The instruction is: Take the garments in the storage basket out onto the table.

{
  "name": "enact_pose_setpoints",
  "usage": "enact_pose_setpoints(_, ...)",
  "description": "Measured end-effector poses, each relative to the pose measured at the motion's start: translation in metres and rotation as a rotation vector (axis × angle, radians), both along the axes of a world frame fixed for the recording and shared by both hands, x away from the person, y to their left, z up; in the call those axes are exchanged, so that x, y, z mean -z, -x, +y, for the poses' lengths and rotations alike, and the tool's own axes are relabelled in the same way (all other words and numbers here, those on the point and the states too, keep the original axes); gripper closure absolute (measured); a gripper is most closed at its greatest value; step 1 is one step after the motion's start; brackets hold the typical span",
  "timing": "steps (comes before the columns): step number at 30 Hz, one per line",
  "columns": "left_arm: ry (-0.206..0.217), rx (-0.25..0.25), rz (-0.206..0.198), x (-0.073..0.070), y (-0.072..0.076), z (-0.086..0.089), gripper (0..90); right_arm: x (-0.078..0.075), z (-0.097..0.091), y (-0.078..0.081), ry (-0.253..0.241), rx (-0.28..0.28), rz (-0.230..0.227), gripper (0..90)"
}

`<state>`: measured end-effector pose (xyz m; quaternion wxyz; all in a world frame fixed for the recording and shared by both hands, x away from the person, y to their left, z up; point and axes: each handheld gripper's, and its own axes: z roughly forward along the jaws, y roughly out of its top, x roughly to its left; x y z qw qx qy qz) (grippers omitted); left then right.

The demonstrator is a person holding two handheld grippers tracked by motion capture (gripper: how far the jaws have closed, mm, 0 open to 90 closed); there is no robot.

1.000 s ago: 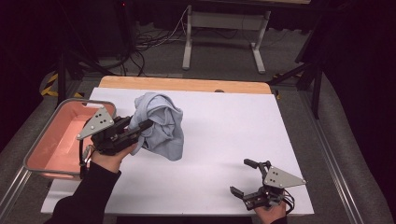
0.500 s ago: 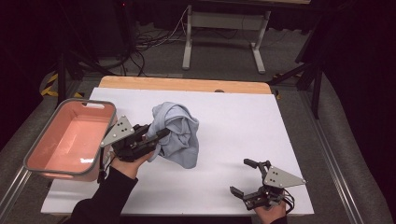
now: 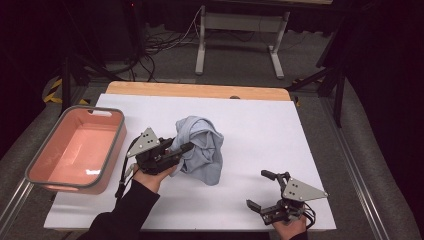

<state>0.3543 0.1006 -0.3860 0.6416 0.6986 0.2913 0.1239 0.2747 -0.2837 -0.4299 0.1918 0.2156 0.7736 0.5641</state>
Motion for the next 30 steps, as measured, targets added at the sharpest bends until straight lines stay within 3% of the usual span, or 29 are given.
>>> enact_pose_setpoints(5, -0.012, -0.002, 0.027, 0.013, -0.006, -0.006, 64.8, 0.000, -0.001, -0.001, 0.000, 0.001, 0.001, 0.1)
enact_pose_setpoints(20, -0.096, 0.006, 0.067, 0.032, -0.018, -0.026, 64.7, 0.001, 0.000, -0.002, -0.001, -0.002, 0.008, 0.1)
enact_pose_setpoints(30, -0.130, -0.005, 0.100, 0.044, -0.026, -0.036, 63.9, 0.002, -0.001, -0.002, 0.000, -0.001, 0.010, 0.1)
